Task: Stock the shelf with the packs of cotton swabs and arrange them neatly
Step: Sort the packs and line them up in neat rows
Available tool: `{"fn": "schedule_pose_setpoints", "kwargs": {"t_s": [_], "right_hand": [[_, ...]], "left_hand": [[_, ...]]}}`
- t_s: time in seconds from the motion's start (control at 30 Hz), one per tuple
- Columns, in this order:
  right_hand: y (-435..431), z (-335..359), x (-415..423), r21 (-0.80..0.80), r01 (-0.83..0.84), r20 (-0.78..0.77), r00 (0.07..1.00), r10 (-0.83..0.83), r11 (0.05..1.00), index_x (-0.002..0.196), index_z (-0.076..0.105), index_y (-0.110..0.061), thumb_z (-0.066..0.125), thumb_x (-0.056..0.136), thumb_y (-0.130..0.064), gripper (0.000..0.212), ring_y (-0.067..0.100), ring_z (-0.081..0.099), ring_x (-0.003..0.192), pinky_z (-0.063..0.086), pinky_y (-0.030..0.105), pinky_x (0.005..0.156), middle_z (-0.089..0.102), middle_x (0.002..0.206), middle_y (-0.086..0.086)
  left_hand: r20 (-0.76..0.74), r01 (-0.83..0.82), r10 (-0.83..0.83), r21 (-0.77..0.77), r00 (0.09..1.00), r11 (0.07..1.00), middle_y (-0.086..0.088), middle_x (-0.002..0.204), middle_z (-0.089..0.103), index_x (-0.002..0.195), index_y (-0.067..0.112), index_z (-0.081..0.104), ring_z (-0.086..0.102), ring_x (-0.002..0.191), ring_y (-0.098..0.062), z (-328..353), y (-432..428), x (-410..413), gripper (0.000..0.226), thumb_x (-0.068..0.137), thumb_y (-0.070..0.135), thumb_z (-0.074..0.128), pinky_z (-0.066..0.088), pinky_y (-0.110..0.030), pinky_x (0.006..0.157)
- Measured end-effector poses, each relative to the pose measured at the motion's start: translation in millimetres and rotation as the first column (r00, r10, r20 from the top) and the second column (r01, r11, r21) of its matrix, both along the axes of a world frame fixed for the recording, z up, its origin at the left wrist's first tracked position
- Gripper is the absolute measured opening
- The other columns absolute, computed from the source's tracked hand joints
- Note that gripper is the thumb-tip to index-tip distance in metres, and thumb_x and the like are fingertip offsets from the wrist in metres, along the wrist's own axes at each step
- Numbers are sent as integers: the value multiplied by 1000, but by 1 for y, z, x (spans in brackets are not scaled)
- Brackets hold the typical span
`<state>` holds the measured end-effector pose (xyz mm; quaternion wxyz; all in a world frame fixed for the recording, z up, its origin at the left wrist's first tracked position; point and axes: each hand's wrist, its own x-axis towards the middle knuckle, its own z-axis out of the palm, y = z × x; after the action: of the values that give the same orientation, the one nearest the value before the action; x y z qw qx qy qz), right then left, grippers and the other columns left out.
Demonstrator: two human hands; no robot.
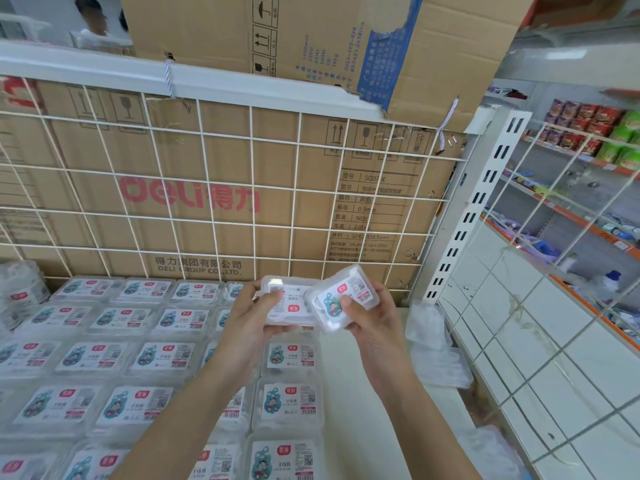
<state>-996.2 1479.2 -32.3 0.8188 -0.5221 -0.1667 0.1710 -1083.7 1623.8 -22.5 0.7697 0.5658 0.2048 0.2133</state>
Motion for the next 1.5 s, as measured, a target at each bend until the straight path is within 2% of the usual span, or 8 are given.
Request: {"fn": "schedule_pose_setpoints", "kwargs": {"t_s": [0.27,0.53,0.83,1.0,1.17,1.27,1.37,1.5], "right_hand": [[-8,13,2,-194,-202,105,969,225,960,114,59,-12,71,69,-9,46,19,67,92,54,28,75,71,94,1],[4,13,-13,-323,-284,65,945,320,903,122,56,-26,67,83,-28,41,20,65,105,53,39,89,67,113,3],[6,3,-9,-188,9,-29,999,-14,982,119,56,-18,68,68,-26,53,18,69,92,55,30,65,66,109,7],[-16,-4,-3,-341,-20,-42,999,5,940,108,59,-13,67,65,-35,50,13,65,69,52,23,60,69,87,3],[-45,-17,5,-405,28,-134,987,-90,914,114,59,-14,66,63,-37,57,17,63,68,53,27,61,69,96,14],[-59,-28,12,-486,110,-137,970,-200,867,119,55,-9,71,73,-34,55,19,63,68,54,27,57,65,102,17],[-57,-37,18,-610,47,-110,984,-144,791,120,54,-8,65,87,-23,39,18,64,74,55,26,59,65,96,8],[-35,-42,26,-670,22,-90,990,-110,742,131,41,-9,61,90,-24,48,13,63,83,53,24,61,60,101,3]], "left_hand": [[-109,98,-79,179,991,979,-7,88,71,100,21,65,69,81,-18,7,4,0,16,88,30,60,56,-30,71],[-253,232,-229,-18,940,973,-14,97,72,105,13,70,69,93,-28,9,0,14,93,66,80,18,52,-44,89],[-191,386,-349,219,918,896,-2,114,66,126,27,48,67,97,-15,6,-6,14,64,71,49,73,54,-40,88],[-208,433,-383,326,900,840,-2,102,69,119,22,59,67,86,-6,5,-10,17,26,93,21,57,51,-15,71],[-321,451,-317,642,893,620,8,127,53,127,27,52,48,117,-5,-10,-9,25,33,99,37,39,35,-15,91],[-425,454,-159,830,891,324,8,141,41,138,25,43,30,133,-9,-25,-1,30,61,92,61,25,19,-24,106],[-538,539,-36,840,842,58,7,155,21,148,28,24,8,144,-13,-35,4,36,62,94,59,20,1,-32,115],[-614,613,18,787,789,-71,8,159,0,151,31,7,-9,145,-14,-41,0,42,56,100,48,23,-11,-38,115]]}}
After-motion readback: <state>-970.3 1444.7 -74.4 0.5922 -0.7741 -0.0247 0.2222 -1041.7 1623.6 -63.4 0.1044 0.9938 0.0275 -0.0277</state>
